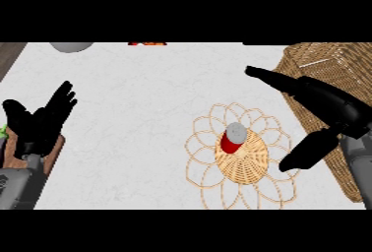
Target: Pick the can from the placemat and place it in the basket
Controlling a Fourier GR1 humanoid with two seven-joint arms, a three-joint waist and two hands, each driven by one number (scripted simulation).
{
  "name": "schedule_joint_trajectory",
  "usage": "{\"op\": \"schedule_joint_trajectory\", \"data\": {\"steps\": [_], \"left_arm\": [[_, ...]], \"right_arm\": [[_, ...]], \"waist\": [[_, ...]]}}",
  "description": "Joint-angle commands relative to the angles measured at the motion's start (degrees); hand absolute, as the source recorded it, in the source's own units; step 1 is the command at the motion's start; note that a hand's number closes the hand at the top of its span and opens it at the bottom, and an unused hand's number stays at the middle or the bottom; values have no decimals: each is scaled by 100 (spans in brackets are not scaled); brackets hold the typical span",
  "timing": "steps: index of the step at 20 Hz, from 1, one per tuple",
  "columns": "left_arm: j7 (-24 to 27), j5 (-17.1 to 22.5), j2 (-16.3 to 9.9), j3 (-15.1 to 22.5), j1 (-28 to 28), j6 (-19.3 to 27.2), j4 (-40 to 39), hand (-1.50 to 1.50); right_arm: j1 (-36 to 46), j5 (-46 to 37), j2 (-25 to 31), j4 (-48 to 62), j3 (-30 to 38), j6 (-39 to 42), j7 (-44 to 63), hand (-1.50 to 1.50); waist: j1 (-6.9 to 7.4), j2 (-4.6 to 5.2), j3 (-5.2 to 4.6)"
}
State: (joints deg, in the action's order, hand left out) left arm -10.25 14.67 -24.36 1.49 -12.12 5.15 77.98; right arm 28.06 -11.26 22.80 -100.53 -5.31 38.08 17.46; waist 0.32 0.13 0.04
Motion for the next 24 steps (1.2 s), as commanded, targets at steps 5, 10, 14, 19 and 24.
{"op": "schedule_joint_trajectory", "data": {"steps": [5,10,14,19,24], "left_arm": [[73,-195,135,-203,-61,-217,-279,0],[43,-362,299,-106,209,-148,109,0],[-443,-267,192,-421,-140,-246,120,0],[55,-608,434,-520,-7,-428,-123,0],[88,-639,598,-591,479,-484,276,0]], "right_arm": [[-316,-1191,-848,937,-545,-969,-997,-150],[-280,-1717,-960,1425,-924,-928,-946,-150],[-287,-1917,-752,1643,-818,-709,-1332,-150],[-235,-2148,-806,1876,-527,-621,-1678,-150],[-240,-2131,-855,1884,-317,-462,-1787,-150]], "waist": [[-15,-5,-4],[-3,-14,-4],[-17,-16,-3],[-25,-12,-4],[-14,-16,-4]]}}
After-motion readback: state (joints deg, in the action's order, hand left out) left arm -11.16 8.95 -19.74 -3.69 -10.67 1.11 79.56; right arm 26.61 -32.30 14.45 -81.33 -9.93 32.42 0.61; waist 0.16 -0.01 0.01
